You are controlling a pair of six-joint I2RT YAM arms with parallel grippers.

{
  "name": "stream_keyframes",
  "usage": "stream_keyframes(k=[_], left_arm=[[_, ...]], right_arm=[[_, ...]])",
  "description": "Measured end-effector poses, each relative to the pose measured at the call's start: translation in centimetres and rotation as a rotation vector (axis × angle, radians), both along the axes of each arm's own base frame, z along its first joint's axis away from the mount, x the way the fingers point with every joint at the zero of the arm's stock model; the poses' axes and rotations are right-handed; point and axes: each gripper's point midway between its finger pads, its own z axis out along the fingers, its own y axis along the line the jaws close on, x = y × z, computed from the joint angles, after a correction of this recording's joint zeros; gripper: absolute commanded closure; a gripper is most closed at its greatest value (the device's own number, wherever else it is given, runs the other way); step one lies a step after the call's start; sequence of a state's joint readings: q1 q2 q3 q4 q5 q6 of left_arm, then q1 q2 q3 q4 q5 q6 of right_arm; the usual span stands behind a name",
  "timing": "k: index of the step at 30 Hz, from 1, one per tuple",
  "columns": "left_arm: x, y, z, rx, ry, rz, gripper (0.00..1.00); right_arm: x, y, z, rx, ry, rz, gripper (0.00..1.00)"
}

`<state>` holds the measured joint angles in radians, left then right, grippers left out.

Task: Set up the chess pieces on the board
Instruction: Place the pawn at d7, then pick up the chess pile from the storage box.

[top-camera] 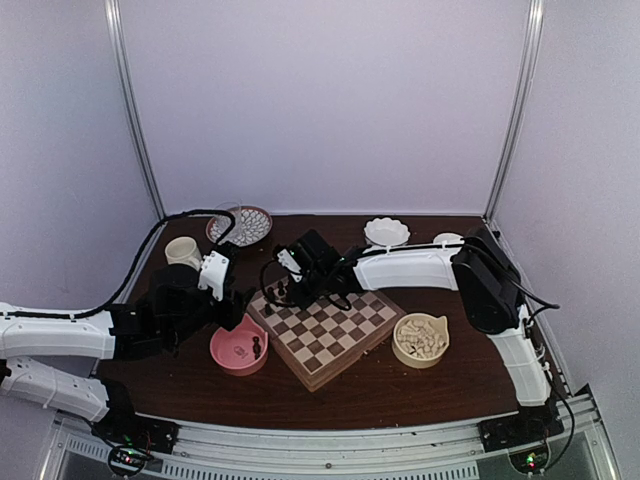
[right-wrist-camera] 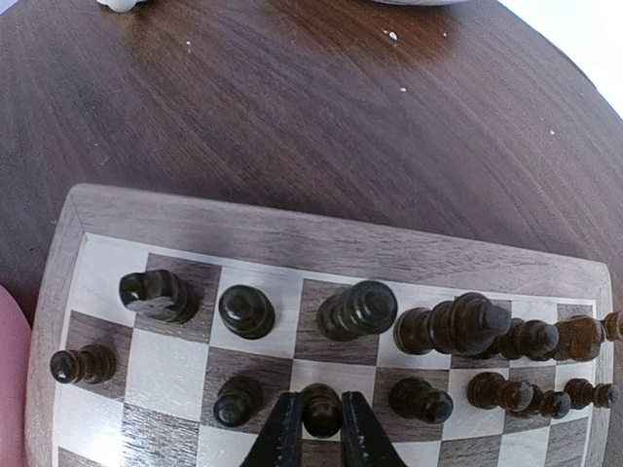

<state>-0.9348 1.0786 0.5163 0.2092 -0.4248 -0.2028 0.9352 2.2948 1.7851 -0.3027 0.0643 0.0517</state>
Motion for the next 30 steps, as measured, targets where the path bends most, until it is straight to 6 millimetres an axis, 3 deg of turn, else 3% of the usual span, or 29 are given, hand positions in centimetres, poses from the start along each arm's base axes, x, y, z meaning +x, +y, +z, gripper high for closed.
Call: stream_keyframes(k=[14, 19, 25, 30], left_arm=[[0.0, 0.0, 0.0, 0.000, 0.000, -0.001, 0.48], [0.0, 0.0, 0.0, -0.001, 0.000, -0.002, 0.48], [-0.1, 0.0, 0.3, -0.008, -0.003, -0.002, 0.45], [-0.2, 0.0, 0.0, -0.029, 0.017, 0.000, 0.18]], right_arm=[[0.0, 0.1, 0.2, 0.003, -0.002, 0.010, 0.71], [-1.0, -1.0, 0.7, -0.009, -0.001, 0.024, 0.70], [-2.8, -2.5, 5.5, 0.053, -0.050, 0.039, 0.68], [-4.8, -4.2, 11.8, 0.155, -0.128, 0.050, 0.63]])
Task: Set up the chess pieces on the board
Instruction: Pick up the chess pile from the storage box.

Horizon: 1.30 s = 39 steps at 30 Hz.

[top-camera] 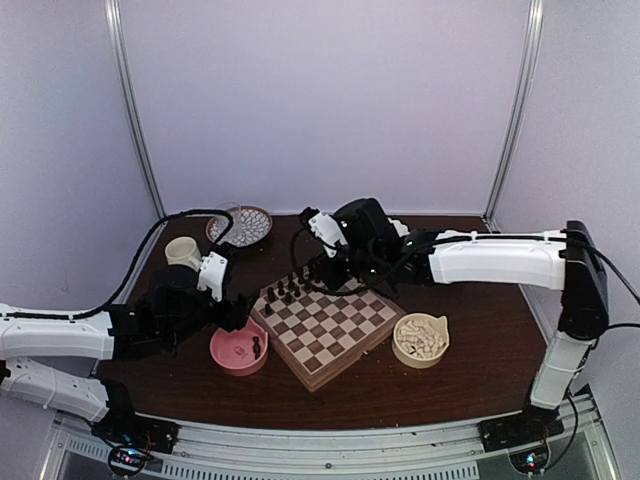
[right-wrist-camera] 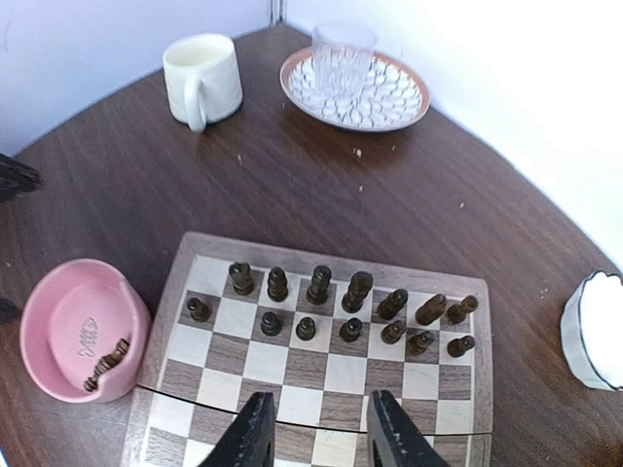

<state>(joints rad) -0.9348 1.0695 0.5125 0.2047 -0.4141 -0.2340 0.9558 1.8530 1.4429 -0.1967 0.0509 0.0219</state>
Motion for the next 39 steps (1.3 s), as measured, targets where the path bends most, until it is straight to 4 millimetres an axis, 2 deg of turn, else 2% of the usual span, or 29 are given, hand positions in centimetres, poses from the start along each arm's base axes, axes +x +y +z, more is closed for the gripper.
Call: stream_keyframes(k=[2, 4, 6, 7, 8, 9, 10, 11, 12, 13, 15, 19, 22, 24, 26, 29, 35, 39], left_arm=[[-0.1, 0.1, -0.4, -0.001, 0.018, 0.002, 0.03], [-0.3, 0.3, -1.0, 0.001, 0.046, 0.012, 0.02], [-0.5, 0.6, -1.8, 0.011, 0.073, 0.019, 0.02], [-0.7, 0.8, -2.3, 0.017, 0.086, 0.020, 0.03], [-0.9, 1.0, -2.7, 0.027, 0.096, 0.017, 0.03], [-1.2, 1.2, -3.3, 0.038, 0.109, 0.012, 0.03], [-1.5, 1.4, -3.7, 0.045, 0.117, 0.007, 0.10], [-1.8, 1.6, -4.1, 0.055, 0.127, 0.000, 0.29], [-2.0, 1.7, -4.4, 0.060, 0.133, -0.008, 0.43], [-2.2, 1.8, -4.6, 0.063, 0.138, -0.014, 0.53], [-2.5, 1.9, -4.7, 0.070, 0.141, -0.024, 0.59], [-2.5, 2.3, -4.6, 0.069, 0.143, -0.007, 0.59], [-2.5, 2.5, -5.0, 0.068, 0.159, 0.007, 0.54], [-2.5, 2.6, -5.6, 0.072, 0.183, 0.015, 0.50], [-2.7, 2.7, -6.9, 0.079, 0.231, 0.031, 0.44], [-2.9, 2.7, -8.0, 0.071, 0.277, 0.051, 0.40], [-3.5, 2.5, -12.4, 0.092, 0.448, 0.105, 0.41], [-3.3, 1.8, -13.2, 0.078, 0.513, 0.139, 0.43]], right_arm=[[-1.0, -1.3, 2.3, 0.048, -0.036, -0.005, 0.59], [-2.2, -3.2, 3.5, 0.079, -0.058, -0.021, 0.51], [-3.6, -5.5, 3.6, 0.100, -0.071, -0.040, 0.39], [-4.2, -6.7, 3.3, 0.103, -0.070, -0.055, 0.30], [-4.8, -7.9, 2.8, 0.108, -0.074, -0.070, 0.10], [-5.4, -9.2, 2.2, 0.108, -0.078, -0.087, 0.02], [-6.0, -10.7, 1.4, 0.109, -0.084, -0.107, 0.01], [-6.5, -12.0, 0.7, 0.116, -0.091, -0.130, 0.00], [-7.0, -13.3, 0.1, 0.128, -0.097, -0.155, 0.01], [-7.3, -14.1, -0.2, 0.139, -0.107, -0.166, 0.01], [-8.0, -15.4, -0.1, 0.201, -0.141, -0.175, 0.00], [-7.9, -15.6, 0.9, 0.252, -0.175, -0.185, 0.00], [-7.0, -14.9, 1.5, 0.251, -0.186, -0.207, 0.02], [-6.6, -14.8, 1.2, 0.238, -0.188, -0.219, 0.02], [-6.3, -14.9, 0.6, 0.216, -0.188, -0.232, 0.02], [-5.9, -15.3, 0.1, 0.186, -0.201, -0.261, 0.02], [-5.2, -15.6, 0.0, 0.160, -0.232, -0.293, 0.03], [-4.9, -15.3, -0.9, 0.135, -0.226, -0.299, 0.04]])
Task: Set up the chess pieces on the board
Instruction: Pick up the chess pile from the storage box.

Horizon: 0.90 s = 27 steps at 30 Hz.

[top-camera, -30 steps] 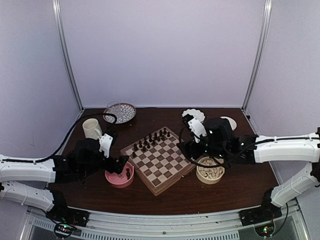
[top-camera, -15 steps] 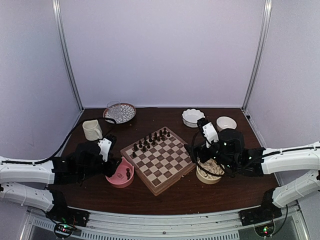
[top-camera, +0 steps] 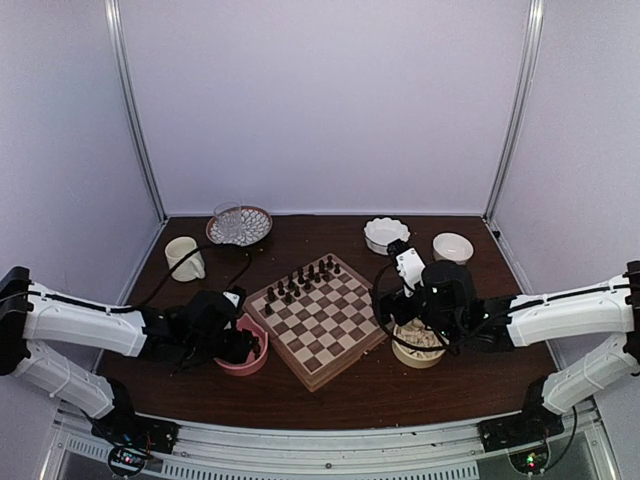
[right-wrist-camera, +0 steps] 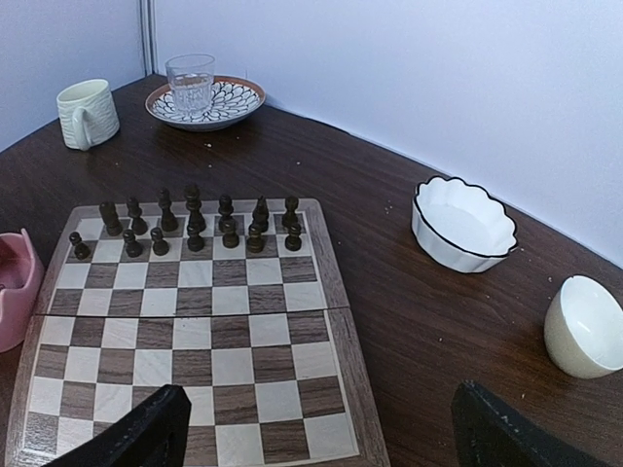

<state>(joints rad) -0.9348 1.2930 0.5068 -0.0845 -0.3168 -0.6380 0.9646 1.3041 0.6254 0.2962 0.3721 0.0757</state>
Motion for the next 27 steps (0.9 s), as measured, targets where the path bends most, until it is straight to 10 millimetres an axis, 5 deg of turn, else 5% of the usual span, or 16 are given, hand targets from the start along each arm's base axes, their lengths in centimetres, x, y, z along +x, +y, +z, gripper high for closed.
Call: stream_keyframes(k=[17, 27], left_arm=[[0.6, -1.5, -2.2, 0.034, 0.110, 0.047, 0.48], [2.0, -1.5, -2.7, 0.133, 0.098, 0.094, 0.82]], right_arm=[[0.6, 0.3, 0.2, -0.011, -0.004, -0.016, 0.07], [0.6, -0.2, 1.2, -0.012, -0.034, -0.031, 0.07]])
